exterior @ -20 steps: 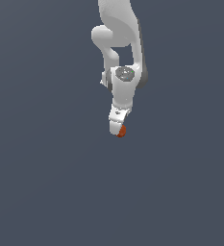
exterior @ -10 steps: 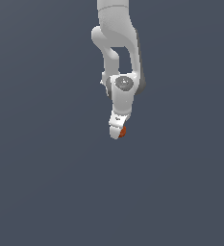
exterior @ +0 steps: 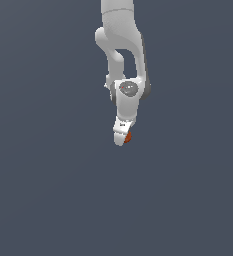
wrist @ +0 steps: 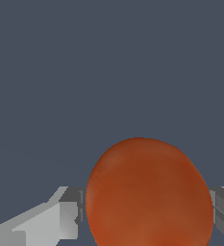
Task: Pick up the object and move it to a goal position.
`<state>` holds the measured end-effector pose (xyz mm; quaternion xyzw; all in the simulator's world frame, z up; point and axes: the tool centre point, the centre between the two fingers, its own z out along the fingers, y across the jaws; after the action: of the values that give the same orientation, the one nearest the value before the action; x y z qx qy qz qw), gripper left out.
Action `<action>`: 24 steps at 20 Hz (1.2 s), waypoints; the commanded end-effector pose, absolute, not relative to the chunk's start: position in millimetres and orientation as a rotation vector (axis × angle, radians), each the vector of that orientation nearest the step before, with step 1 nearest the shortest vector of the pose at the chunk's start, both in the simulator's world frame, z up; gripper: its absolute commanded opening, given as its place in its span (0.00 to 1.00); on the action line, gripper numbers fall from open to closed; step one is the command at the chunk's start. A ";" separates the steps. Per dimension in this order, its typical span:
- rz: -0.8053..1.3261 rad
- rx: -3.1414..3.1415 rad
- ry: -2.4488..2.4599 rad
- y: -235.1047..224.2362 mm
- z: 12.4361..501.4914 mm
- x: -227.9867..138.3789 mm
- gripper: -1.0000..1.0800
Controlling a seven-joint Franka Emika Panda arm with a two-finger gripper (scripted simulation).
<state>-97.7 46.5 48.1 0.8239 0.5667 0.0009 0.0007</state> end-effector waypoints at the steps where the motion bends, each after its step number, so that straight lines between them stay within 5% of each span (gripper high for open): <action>1: 0.000 2.588 1.781 46.9 46.8 -98.6 0.00; 13: 0.002 2.587 1.780 46.3 62.7 -99.8 0.00; 24: 0.001 2.586 1.782 45.7 132.7 -109.7 0.00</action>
<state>-108.5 45.6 119.2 0.8236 0.5672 -0.0007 0.0001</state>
